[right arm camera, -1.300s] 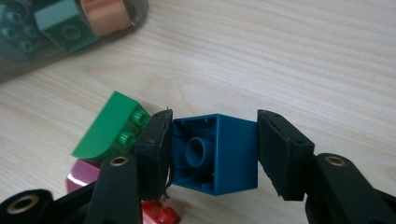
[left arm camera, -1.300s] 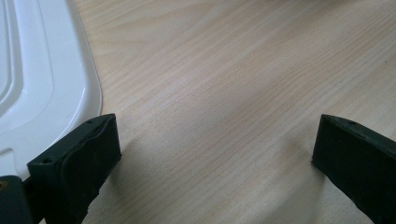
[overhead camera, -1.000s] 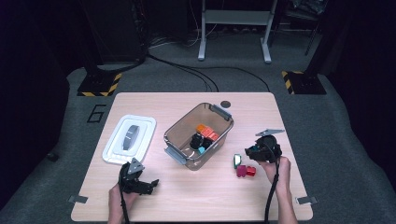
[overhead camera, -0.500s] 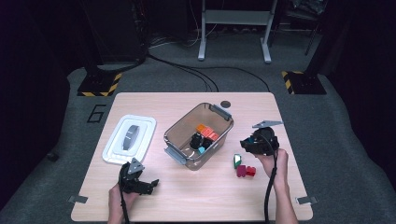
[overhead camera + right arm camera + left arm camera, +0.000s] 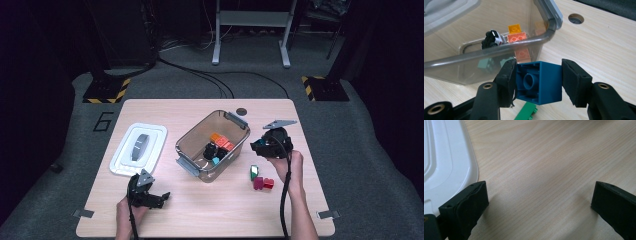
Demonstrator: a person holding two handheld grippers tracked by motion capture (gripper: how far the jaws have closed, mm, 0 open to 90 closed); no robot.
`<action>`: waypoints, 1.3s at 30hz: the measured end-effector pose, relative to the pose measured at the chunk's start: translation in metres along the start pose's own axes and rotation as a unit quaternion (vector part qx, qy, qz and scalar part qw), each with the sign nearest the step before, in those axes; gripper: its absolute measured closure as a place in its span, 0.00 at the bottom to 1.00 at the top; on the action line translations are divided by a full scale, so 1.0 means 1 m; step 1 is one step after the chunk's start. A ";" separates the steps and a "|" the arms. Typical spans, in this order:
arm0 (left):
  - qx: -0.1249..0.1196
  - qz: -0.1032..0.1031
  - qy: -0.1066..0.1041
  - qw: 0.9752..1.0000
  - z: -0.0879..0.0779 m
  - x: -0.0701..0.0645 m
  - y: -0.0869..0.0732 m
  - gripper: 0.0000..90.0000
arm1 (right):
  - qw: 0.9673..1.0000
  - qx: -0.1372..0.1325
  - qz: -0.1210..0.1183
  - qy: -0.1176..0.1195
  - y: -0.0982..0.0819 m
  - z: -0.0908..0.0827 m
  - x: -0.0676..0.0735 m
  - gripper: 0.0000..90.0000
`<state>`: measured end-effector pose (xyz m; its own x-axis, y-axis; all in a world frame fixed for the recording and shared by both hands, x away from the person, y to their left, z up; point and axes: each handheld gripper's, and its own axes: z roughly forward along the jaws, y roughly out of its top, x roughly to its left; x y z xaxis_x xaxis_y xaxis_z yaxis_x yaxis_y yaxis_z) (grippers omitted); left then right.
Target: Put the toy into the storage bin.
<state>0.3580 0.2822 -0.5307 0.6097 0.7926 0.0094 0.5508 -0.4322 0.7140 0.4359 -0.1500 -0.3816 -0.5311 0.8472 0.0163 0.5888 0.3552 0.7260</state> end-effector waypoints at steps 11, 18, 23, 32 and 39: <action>0.000 0.000 0.000 1.000 0.000 0.000 0.000 0.01 | 1.000 -0.004 -0.022 0.011 0.021 0.007 0.013 0.52; 0.001 0.002 0.001 1.000 0.000 0.000 0.000 0.01 | 0.999 -0.004 -0.037 0.019 0.034 0.015 0.025 0.52; 0.000 0.001 -0.001 1.000 0.000 0.000 0.000 0.01 | 0.998 -0.002 -0.043 0.036 0.042 0.021 0.031 0.52; 0.000 0.000 0.001 1.000 0.000 0.000 0.000 0.01 | 0.996 0.014 -0.066 0.063 0.051 0.038 0.047 0.52; 0.000 0.003 0.001 1.000 0.000 0.000 0.000 0.01 | 0.992 0.046 -0.080 0.083 0.050 0.056 0.060 0.52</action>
<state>0.3582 0.2825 -0.5306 0.6114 0.7912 0.0144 0.5482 -0.4365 0.7134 0.4675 -0.0594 -0.3832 -0.7109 0.7029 0.0234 0.5371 0.5211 0.6634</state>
